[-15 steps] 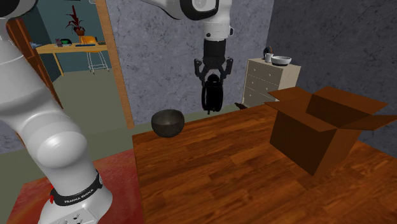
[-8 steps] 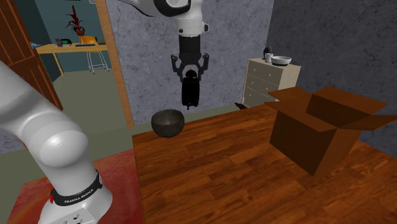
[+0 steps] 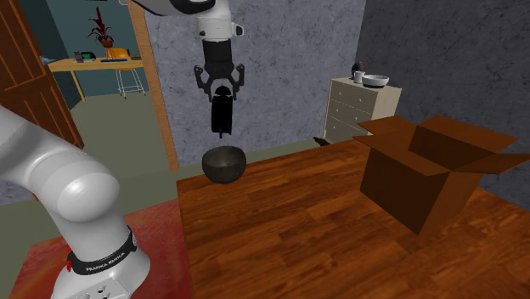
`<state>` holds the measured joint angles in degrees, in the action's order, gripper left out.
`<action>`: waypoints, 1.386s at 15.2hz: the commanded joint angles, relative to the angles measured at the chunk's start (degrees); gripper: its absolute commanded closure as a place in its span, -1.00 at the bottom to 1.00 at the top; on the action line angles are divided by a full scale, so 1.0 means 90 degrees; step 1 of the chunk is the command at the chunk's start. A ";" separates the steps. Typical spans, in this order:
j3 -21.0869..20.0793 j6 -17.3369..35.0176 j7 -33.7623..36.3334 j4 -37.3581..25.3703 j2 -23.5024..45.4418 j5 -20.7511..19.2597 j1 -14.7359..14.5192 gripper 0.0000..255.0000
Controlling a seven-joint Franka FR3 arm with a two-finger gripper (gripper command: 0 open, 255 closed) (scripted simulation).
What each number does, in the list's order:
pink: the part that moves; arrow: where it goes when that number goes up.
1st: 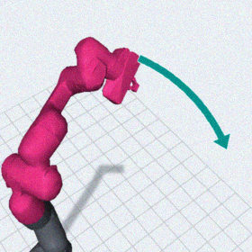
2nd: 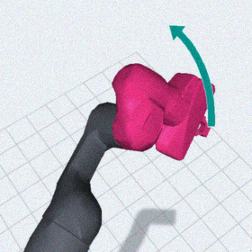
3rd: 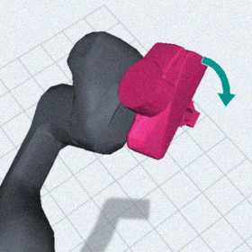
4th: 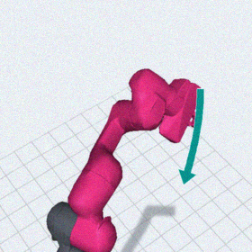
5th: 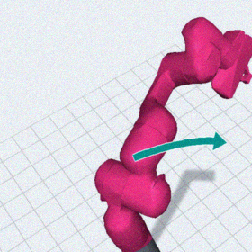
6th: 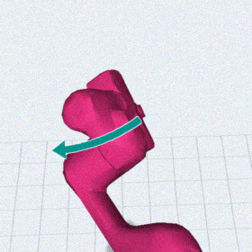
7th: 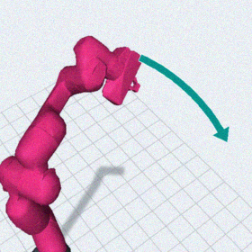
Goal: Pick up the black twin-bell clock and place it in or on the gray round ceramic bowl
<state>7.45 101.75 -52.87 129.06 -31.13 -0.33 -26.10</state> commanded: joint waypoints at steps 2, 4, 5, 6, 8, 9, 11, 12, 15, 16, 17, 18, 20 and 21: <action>-0.0116 0.0116 0.0150 0.0222 -0.0113 0.0038 -0.0038 1.00; -0.0111 0.0285 0.0143 0.0399 -0.0122 0.0034 -0.0034 1.00; -0.0108 0.0370 0.0140 0.0486 -0.0124 0.0033 -0.0033 1.00; -0.0105 0.0455 0.0136 0.0572 -0.0124 0.0031 -0.0031 1.00; -0.0099 0.0627 0.0128 0.0741 -0.0121 0.0029 -0.0028 1.00; -0.0095 0.0713 0.0124 0.0824 -0.0117 0.0028 -0.0027 1.00; -0.0088 0.0887 0.0116 0.0986 -0.0105 0.0025 -0.0025 1.00; -0.0085 0.0975 0.0112 0.1065 -0.0097 0.0025 -0.0024 1.00; -0.0073 0.1241 0.0098 0.1297 -0.0062 0.0022 -0.0021 1.00; -0.0069 0.1331 0.0093 0.1372 -0.0047 0.0022 -0.0020 1.00; -0.0065 0.1421 0.0089 0.1446 -0.0030 0.0022 -0.0020 1.00; -0.0060 0.1512 0.0084 0.1519 -0.0012 0.0022 -0.0020 1.00; -0.0047 0.1769 0.0069 0.1715 0.0048 0.0022 -0.0019 1.00; -0.0047 0.1768 0.0069 0.1716 0.0047 0.0022 -0.0019 1.00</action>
<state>7.06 117.15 -52.29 144.10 -30.71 -0.14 -26.25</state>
